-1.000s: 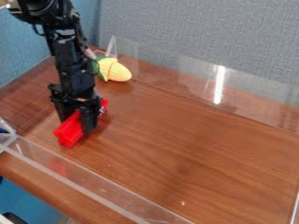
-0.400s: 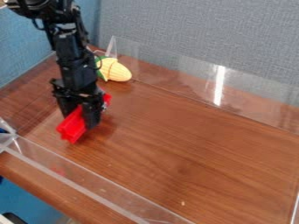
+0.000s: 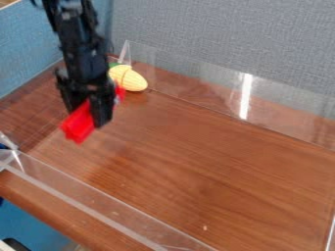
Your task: Put the red object to the right side of the table
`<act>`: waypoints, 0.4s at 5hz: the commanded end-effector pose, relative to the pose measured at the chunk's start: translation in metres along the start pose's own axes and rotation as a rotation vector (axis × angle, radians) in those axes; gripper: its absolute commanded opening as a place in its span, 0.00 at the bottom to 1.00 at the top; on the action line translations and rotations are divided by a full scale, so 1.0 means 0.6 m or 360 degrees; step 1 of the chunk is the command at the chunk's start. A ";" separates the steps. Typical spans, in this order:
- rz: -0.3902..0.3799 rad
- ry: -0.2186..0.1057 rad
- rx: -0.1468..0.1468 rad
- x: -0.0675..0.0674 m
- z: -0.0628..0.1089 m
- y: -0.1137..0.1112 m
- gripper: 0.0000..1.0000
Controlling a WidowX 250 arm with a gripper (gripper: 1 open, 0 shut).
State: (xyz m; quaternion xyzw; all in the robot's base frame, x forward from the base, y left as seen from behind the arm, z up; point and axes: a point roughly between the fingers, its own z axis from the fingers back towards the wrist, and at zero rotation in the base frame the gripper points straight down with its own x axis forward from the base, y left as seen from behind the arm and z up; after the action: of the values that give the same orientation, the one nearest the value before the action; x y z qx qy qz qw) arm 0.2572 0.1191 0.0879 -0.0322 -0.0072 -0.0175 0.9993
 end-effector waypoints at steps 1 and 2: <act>0.0030 -0.0199 0.0075 0.012 0.078 0.003 0.00; -0.0121 -0.0200 0.0056 0.009 0.079 -0.011 0.00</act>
State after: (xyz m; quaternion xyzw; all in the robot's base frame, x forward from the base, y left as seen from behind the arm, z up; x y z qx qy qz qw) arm 0.2587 0.1148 0.1169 -0.0313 -0.0409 -0.0470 0.9976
